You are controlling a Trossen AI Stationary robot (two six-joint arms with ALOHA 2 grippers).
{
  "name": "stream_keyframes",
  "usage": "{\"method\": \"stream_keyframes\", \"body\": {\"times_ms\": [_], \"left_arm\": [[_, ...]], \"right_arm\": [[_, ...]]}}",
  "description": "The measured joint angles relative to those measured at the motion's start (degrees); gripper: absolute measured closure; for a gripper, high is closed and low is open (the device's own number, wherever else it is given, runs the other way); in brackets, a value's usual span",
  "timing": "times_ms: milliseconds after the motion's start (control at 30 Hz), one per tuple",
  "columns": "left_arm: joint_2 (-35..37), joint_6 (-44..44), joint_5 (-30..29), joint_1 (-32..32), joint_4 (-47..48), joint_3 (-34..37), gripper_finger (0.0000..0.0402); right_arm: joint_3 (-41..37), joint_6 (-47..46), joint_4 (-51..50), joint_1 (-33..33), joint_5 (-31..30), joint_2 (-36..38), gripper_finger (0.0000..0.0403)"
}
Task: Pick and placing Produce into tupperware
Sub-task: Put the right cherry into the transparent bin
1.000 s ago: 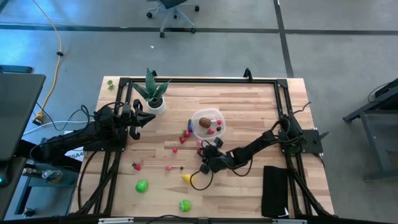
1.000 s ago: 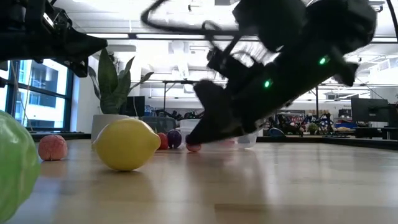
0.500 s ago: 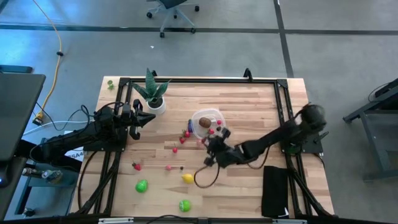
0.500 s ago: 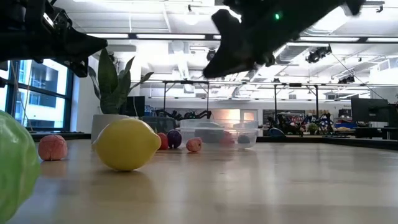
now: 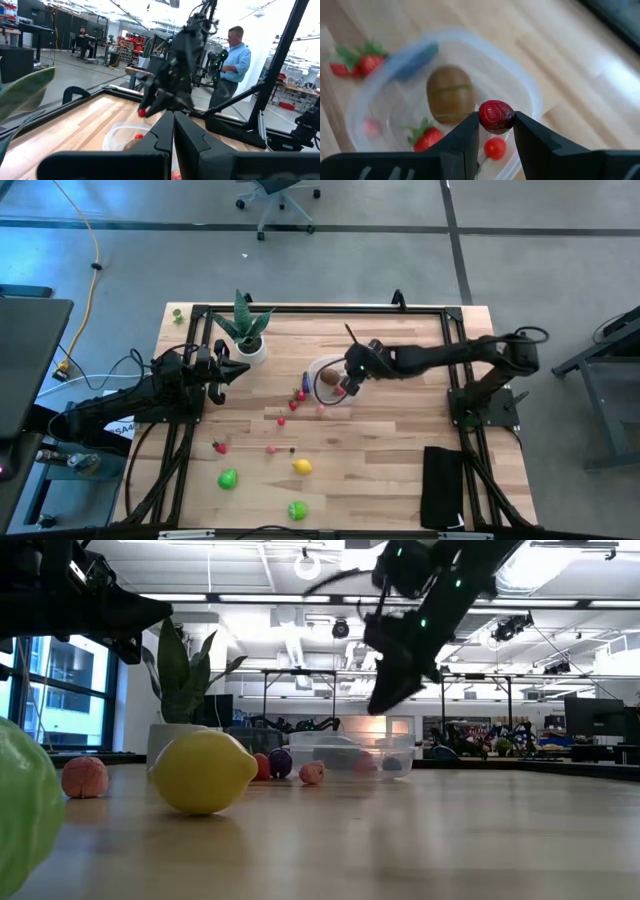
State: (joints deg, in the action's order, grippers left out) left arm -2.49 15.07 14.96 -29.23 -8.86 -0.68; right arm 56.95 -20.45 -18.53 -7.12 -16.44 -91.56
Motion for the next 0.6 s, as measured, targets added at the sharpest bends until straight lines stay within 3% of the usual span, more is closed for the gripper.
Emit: {"method": "stream_keyframes", "body": {"times_ms": [133,600], "left_arm": [[-0.01,0.0,0.0,0.01,0.01,-0.01,0.0399],[0.0,0.02,0.02,0.0,0.0,-0.01,0.0399]], "right_arm": [[1.88,2.65,-2.28,-3.13,5.77,-3.67,0.0298],[18.53,12.94,-20.73,-4.52,7.73,-16.39,0.0298]]}}
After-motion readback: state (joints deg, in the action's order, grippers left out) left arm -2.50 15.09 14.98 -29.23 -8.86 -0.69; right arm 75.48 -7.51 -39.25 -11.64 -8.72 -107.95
